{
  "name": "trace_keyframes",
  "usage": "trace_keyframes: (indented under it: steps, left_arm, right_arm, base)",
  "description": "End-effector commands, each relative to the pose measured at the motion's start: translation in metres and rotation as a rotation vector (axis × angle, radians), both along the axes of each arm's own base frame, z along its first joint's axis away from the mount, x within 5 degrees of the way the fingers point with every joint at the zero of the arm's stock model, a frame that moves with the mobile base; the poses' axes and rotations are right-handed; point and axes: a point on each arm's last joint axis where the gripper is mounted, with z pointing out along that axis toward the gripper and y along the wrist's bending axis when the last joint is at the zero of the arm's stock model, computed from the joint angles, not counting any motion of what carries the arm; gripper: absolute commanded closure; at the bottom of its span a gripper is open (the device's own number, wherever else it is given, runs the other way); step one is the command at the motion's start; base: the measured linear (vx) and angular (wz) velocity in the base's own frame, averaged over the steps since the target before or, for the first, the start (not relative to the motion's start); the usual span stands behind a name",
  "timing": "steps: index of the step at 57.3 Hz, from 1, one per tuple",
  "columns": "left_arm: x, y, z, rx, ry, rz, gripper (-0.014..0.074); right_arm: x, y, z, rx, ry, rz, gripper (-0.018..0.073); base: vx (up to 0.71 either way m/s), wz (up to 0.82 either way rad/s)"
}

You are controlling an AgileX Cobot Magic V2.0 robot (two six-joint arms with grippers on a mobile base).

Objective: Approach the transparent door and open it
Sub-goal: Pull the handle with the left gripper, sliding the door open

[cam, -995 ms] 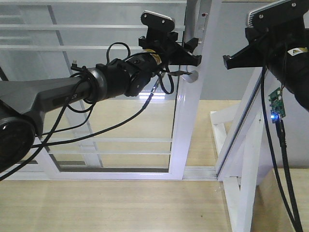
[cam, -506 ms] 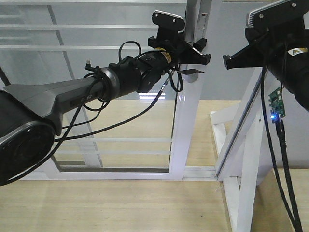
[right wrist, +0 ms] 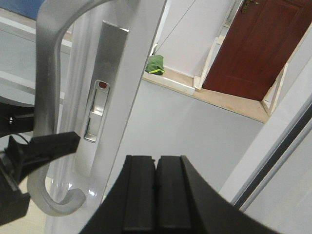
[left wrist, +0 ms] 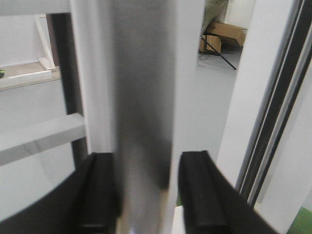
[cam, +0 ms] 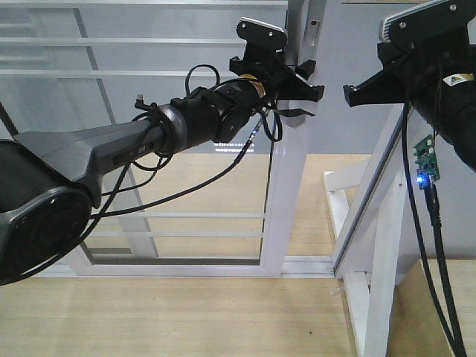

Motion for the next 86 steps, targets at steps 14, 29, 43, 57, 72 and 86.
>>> trace_keyframes:
  steps: [14,29,43,57,72,86]
  left_arm:
    - [0.000,0.011,0.061,-0.129,-0.146,0.017,0.0605]
    - [0.003,0.020,0.072,-0.111,-0.167,0.032,0.0598]
    - [0.005,0.031,0.082,-0.087,-0.147,0.054,0.0596]
    - [0.003,0.034,0.091,-0.067,-0.160,0.056,0.0596]
    - [0.007,0.047,0.097,-0.046,-0.142,0.081,0.0596]
    - [0.009,0.065,0.113,0.000,-0.166,0.110,0.0596]
  right_arm:
    - [-0.002,-0.005,0.024,-0.004,-0.109,-0.031,0.0561]
    - [-0.003,-0.005,0.023,-0.023,-0.099,-0.019,0.0561]
    - [-0.003,-0.005,0.023,-0.021,-0.099,-0.020,0.0561]
    - [-0.003,-0.005,0.023,-0.021,-0.098,-0.019,0.0561]
    - [-0.003,-0.005,0.023,-0.021,-0.098,-0.019,0.0561]
    - [-0.003,-0.004,0.023,-0.021,-0.093,-0.015,0.0561]
  base:
    - [0.00,0.00]
    - [0.00,0.00]
    - [0.00,0.00]
    - [0.00,0.00]
    - [0.00,0.00]
    - [0.00,0.00]
